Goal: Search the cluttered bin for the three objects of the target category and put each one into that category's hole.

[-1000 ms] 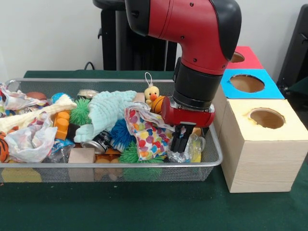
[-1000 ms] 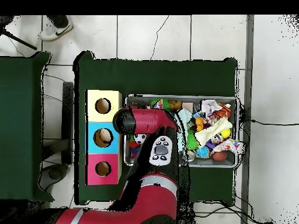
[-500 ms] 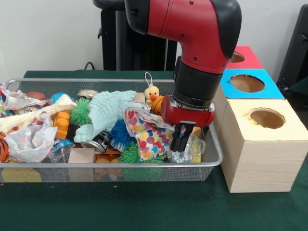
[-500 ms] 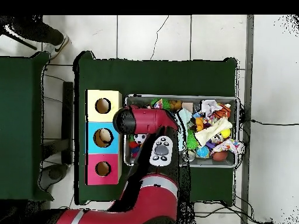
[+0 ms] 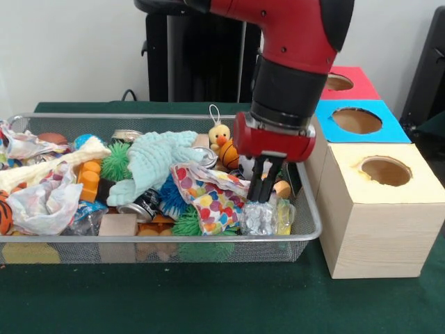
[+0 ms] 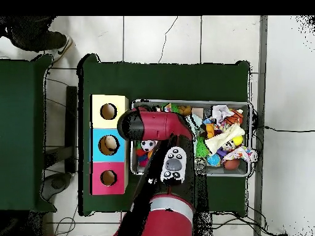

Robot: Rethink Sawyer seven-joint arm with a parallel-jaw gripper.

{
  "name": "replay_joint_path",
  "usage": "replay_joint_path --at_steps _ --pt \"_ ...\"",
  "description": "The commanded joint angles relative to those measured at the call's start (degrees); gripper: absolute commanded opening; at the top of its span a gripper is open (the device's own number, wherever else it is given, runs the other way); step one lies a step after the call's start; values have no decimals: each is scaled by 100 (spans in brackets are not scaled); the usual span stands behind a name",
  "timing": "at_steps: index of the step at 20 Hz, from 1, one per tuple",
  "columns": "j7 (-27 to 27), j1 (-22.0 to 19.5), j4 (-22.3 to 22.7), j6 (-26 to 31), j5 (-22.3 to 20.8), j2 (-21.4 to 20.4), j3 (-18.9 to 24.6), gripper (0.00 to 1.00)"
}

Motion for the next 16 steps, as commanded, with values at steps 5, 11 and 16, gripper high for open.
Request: replay_joint_path --at_steps 5,11,16 --pt "318 -395 600 1212 170 -804 674 0" --pt "330 -393 495 1337 81 -823 680 0" --pt "542 -186 328 1190 -65 -568 501 0"
